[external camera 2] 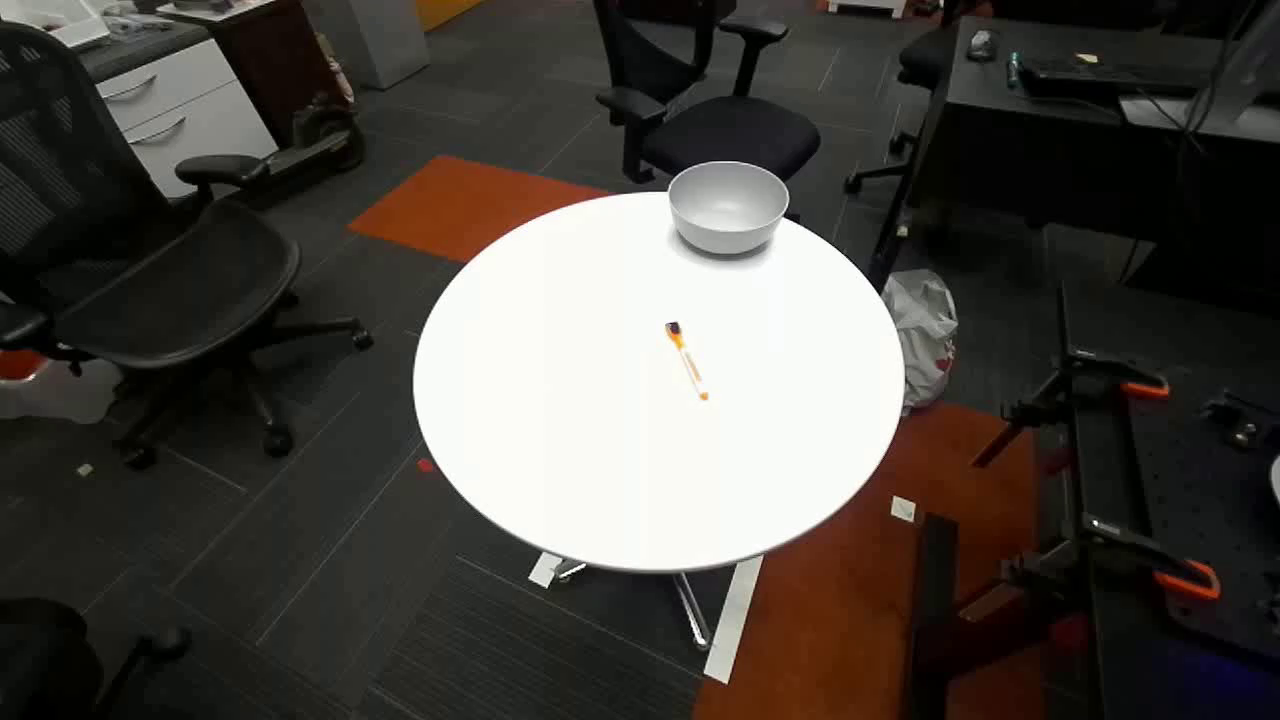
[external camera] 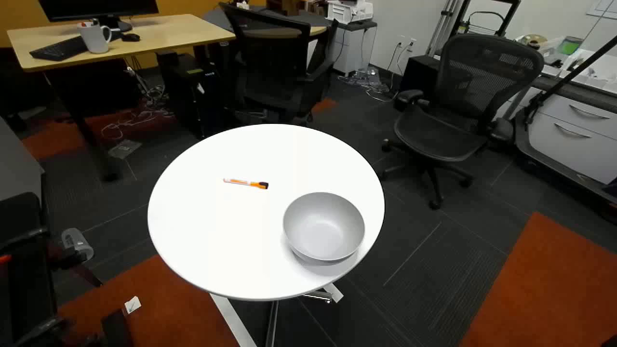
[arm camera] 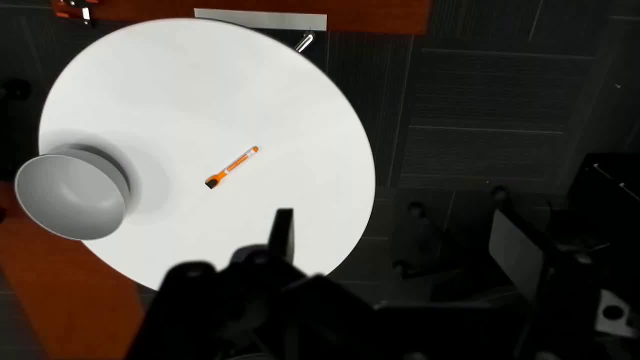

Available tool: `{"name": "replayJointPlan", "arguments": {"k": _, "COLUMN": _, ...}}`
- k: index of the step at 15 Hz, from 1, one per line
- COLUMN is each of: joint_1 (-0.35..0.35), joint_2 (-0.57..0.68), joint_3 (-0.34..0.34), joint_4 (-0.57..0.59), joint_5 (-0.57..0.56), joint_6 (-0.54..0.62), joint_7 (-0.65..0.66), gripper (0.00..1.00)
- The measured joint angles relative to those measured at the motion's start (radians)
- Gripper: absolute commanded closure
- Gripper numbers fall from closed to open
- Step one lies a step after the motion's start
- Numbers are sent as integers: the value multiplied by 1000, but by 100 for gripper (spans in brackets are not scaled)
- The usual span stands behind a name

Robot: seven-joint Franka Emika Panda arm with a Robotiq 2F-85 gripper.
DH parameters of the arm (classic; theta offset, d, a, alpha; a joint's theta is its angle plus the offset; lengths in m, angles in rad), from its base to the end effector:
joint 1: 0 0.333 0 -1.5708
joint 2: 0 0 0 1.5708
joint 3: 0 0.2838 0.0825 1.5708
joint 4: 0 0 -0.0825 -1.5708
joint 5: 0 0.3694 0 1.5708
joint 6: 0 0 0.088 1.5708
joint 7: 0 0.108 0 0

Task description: Put the pen in the bowl

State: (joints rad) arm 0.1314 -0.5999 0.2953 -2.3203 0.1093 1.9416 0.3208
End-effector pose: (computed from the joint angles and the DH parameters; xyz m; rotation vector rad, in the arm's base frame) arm 0.3557 0.1867 0.5424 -3.1099 -0.0683 -0.3281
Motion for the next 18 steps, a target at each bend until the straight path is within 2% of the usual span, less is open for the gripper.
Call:
{"name": "replayJointPlan", "arguments": {"k": 11, "joint_1": -12, "joint_2": 18, "joint_3": -15, "joint_4": -4, "joint_5": -9, "joint_6": 8, "joint_7": 0, "gripper": 0}}
{"name": "replayJointPlan", "arguments": {"k": 14, "joint_1": -54, "joint_2": 69, "joint_3": -42, "joint_4": -26, "joint_5": -16, "joint_6": 100, "joint_7": 20, "gripper": 0}}
{"name": "replayJointPlan", "arguments": {"k": 18, "joint_1": -107, "joint_2": 214, "joint_3": -87, "joint_4": -63, "joint_5": -16, "joint_6": 303, "joint_7": 46, "gripper": 0}}
